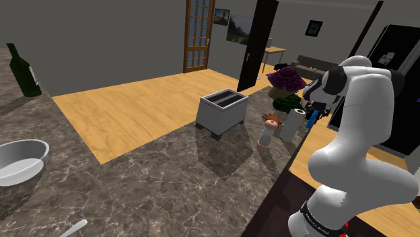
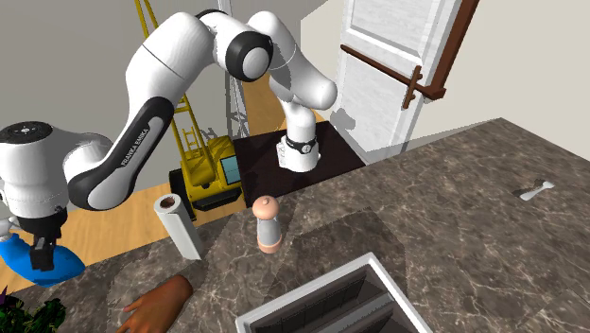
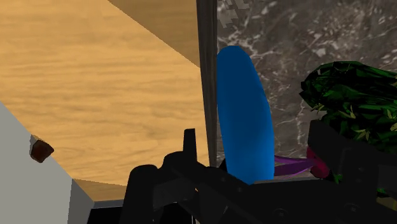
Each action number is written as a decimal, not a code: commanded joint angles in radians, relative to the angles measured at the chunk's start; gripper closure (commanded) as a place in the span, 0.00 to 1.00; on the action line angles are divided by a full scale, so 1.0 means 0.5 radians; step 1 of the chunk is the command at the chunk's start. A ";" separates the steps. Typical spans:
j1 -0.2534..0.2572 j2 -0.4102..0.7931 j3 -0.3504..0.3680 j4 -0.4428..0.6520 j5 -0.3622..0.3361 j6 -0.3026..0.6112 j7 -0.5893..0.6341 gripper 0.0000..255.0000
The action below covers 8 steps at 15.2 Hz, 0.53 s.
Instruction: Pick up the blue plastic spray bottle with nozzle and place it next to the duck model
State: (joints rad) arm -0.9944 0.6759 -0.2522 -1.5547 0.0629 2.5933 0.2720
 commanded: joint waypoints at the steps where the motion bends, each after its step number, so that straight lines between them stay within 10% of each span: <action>1: 0.000 0.000 0.000 0.000 0.000 0.000 0.000 0.00; 8: 0.066 -0.239 -0.044 -0.148 -0.049 -0.092 0.028 0.00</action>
State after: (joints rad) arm -0.9617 0.5602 -0.2735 -1.6261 0.0391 2.5491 0.2866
